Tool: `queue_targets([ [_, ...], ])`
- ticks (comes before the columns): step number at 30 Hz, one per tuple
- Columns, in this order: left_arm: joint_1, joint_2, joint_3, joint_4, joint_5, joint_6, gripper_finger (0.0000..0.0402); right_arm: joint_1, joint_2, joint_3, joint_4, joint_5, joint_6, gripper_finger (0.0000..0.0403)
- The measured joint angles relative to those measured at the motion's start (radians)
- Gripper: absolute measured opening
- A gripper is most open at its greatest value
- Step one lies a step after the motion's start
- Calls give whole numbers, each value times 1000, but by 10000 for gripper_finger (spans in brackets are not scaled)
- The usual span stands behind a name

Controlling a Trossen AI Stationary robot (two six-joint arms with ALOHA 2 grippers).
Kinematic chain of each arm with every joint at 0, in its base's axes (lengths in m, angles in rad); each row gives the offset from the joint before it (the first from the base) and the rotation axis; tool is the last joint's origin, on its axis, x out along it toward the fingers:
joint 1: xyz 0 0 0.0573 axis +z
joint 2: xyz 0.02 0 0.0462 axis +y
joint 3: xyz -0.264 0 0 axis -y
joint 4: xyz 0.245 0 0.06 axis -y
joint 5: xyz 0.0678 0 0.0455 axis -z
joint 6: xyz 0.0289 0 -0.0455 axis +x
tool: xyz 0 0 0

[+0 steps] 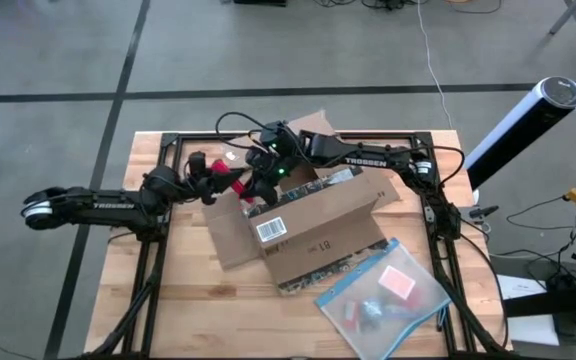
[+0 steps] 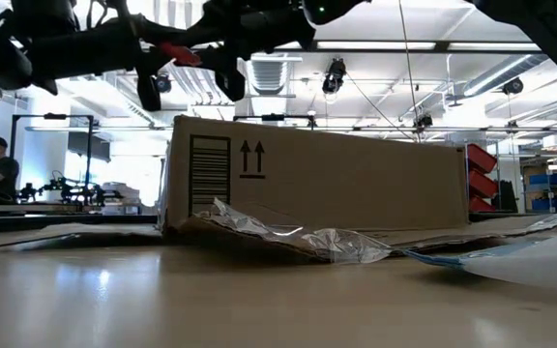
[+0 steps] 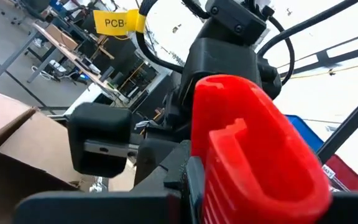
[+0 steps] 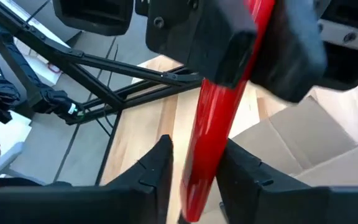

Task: Unpack boxes
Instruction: Break down the box using the red cutter

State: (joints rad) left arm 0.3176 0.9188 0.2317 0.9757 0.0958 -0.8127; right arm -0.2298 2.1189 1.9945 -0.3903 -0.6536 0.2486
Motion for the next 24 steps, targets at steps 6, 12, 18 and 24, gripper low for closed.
queue_targets([
  [6, 0, 10, 1, 26, -1, 17, 50, -15, 0, 0, -12, -1, -13, 19],
  [12, 1, -2, 0, 19, -20, 26, 95, -47, -1, 1, -68, -11, -55, 14],
  [18, 2, -2, -1, 12, -27, 29, 130, -89, -29, 2, -207, -4, -110, 14],
  [24, 3, -1, -1, -23, -37, 30, 154, -139, -105, 3, -409, 128, -198, 14],
])
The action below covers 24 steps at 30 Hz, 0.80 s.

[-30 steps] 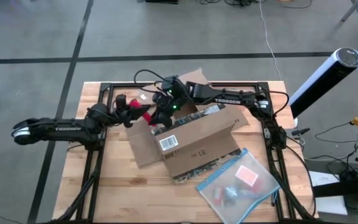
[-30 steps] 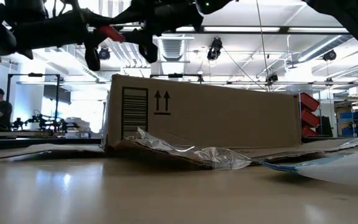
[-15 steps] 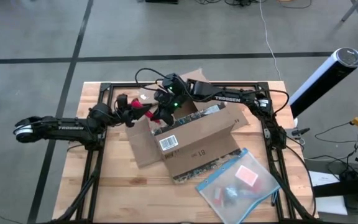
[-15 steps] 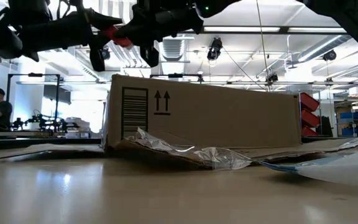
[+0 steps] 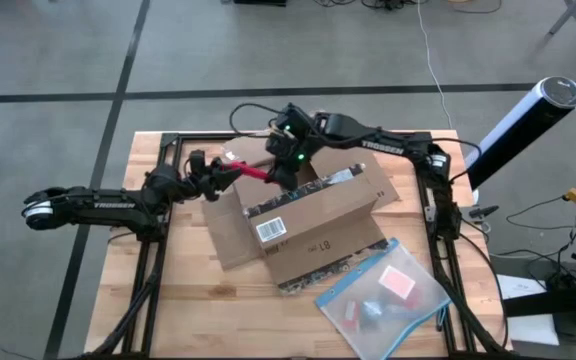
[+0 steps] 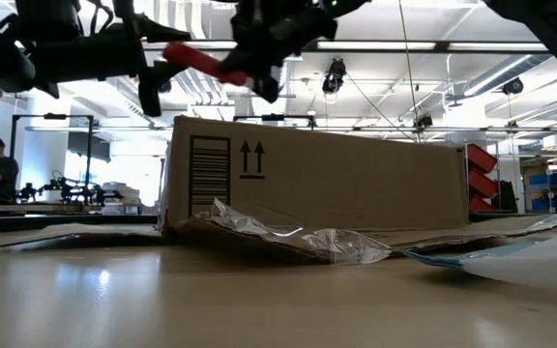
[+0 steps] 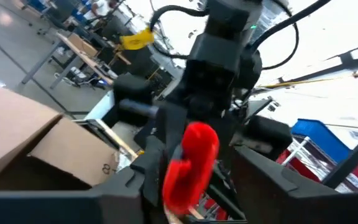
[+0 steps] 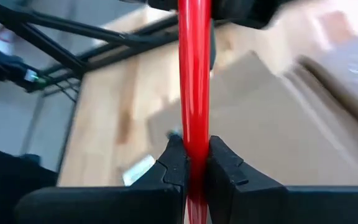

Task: Unpack boxes
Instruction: Break down the box using the red cutter

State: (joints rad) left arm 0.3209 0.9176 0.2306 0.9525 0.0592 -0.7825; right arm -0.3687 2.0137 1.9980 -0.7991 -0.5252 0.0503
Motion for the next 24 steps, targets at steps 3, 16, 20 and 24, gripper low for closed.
queue_targets([
  [3, 1, 2, 0, -24, -7, -12, 163, -36, -37, -2, -75, 27, -2, 14],
  [16, 3, -4, 1, -43, 43, -24, 167, -127, -252, -203, -220, 305, 91, 14],
  [20, 4, -3, 1, -46, 40, -22, 159, -122, -410, -384, -173, 325, 175, 14],
  [24, 3, 3, 1, -52, 39, -3, 159, -81, -603, -621, -32, 339, 342, 14],
])
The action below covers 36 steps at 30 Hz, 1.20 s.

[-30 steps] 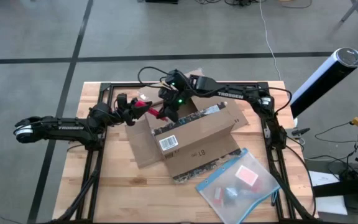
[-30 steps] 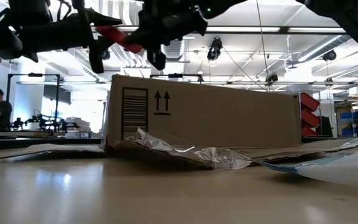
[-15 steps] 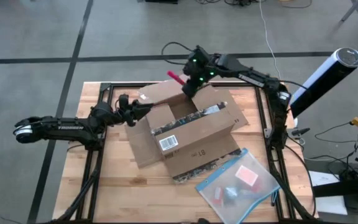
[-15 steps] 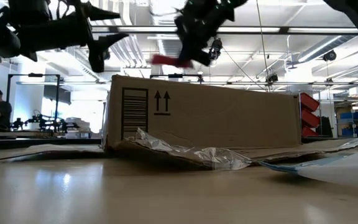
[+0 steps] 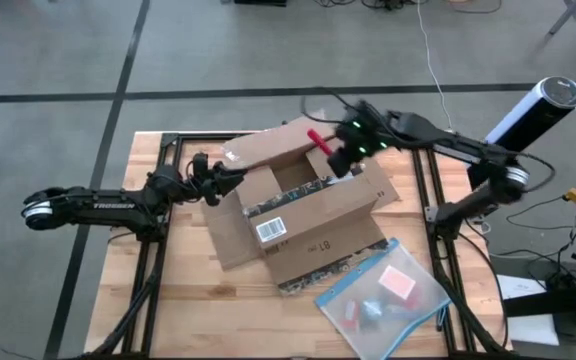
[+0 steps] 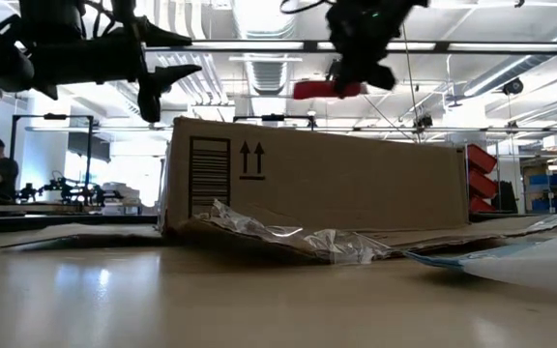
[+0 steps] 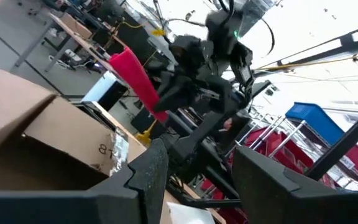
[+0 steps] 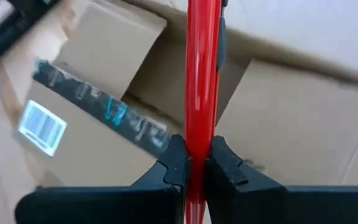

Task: Unpack boxes
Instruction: Break down the box using the red cutter

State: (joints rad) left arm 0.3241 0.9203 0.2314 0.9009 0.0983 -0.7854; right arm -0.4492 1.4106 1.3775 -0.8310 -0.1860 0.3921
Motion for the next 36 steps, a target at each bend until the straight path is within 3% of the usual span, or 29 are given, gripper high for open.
queue_targets([
  [7, 2, 10, 0, -5, -10, 18, 164, 71, -338, -367, 30, 300, 297, 14],
  [10, 2, 14, 0, -6, -11, 18, 162, 66, -425, -474, 9, 436, 408, 14],
  [13, 3, 16, 0, -7, -11, 17, 158, 54, -456, -552, -20, 509, 483, 14],
  [21, 3, 16, 0, -6, -12, -46, 160, 13, -409, -679, -181, 552, 632, 17],
  [31, 3, 13, 0, -3, -12, -70, 164, 3, -405, -728, -208, 553, 604, 145],
  [36, 3, 13, 0, -4, -12, -70, 166, 3, -418, -697, -165, 551, 543, 187],
])
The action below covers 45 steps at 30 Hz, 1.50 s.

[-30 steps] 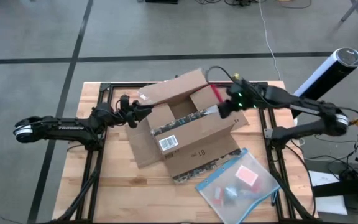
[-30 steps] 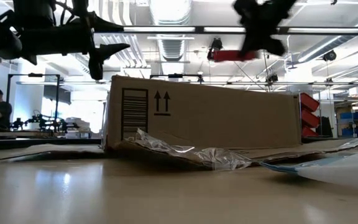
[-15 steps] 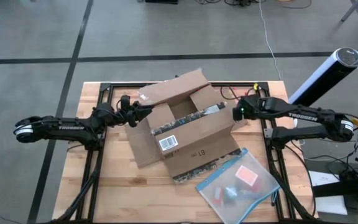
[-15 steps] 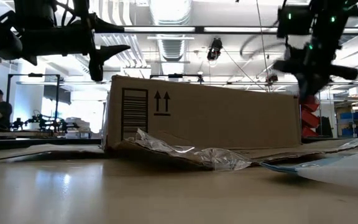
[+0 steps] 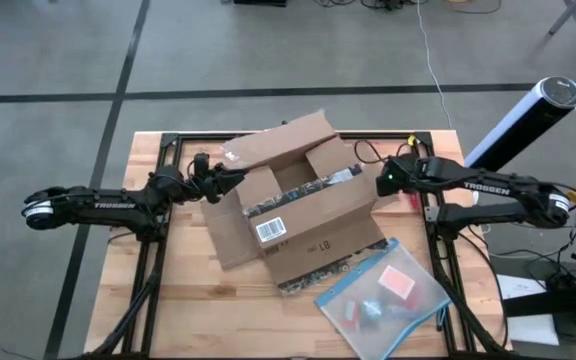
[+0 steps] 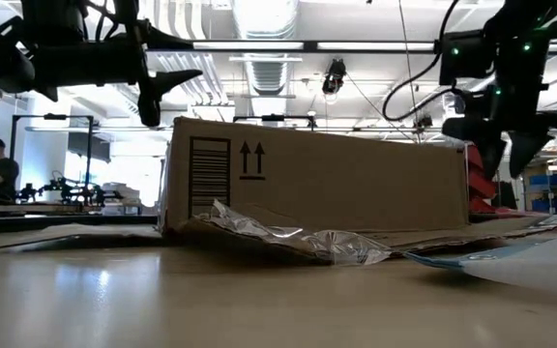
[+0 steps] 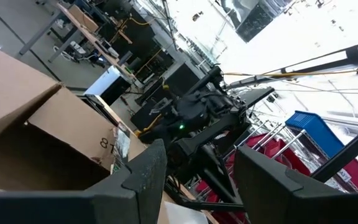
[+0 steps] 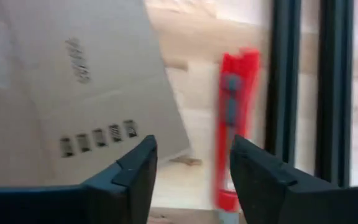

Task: Unpack boxes
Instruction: Break down the box using the red cutter

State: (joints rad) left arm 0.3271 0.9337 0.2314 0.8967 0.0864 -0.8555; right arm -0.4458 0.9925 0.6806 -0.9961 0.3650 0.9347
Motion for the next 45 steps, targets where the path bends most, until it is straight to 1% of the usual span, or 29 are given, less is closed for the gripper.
queue_targets([
  [2, 0, 1, 0, 0, 0, 3, 163, 0, -13, 17, 104, -29, -76, 195],
  [4, 0, 5, 0, -6, 0, 14, 160, 0, -25, 22, 264, -106, -168, 198],
  [6, 0, 11, 0, -49, 0, 24, 158, 0, -26, 22, 418, -198, -232, 198],
  [9, 0, 23, 0, -149, 0, 17, 157, 0, -19, 23, 601, -286, -272, 191],
  [12, -1, 40, 0, -230, 17, 2, 157, 0, -2, 23, 702, -340, -289, 181],
  [15, -1, 62, 0, -250, 65, 45, 157, 0, 13, 23, 740, -366, -300, 170],
  [20, -14, 98, 0, -246, 236, 252, 157, 0, 41, 23, 748, -366, -308, 159],
  [23, -36, 122, 0, -246, 297, 329, 157, 0, 58, 23, 752, -368, -308, 156],
  [26, -57, 146, 0, -251, 297, 362, 157, 0, 72, 23, 775, -394, -307, 157],
  [28, -61, 160, 1, -273, 279, 374, 157, 0, 77, 23, 788, -409, -307, 159],
  [30, -60, 170, 1, -290, 248, 376, 157, 0, 81, 23, 805, -423, -307, 162],
  [35, -60, 159, 1, -275, 138, 386, 157, 0, 89, 23, 804, -426, -307, 164],
  [38, -60, 150, 2, -289, 128, 423, 157, 0, 90, 23, 804, -426, -309, 162],
  [41, -60, 156, 5, -355, 131, 430, 157, 0, 90, 23, 804, -426, -324, 158],
  [43, -60, 158, 6, -372, 140, 416, 158, 0, 90, 23, 804, -426, -331, 156],
  [45, -60, 160, 5, -351, 156, 394, 161, 0, 90, 23, 804, -426, -336, 156],
])
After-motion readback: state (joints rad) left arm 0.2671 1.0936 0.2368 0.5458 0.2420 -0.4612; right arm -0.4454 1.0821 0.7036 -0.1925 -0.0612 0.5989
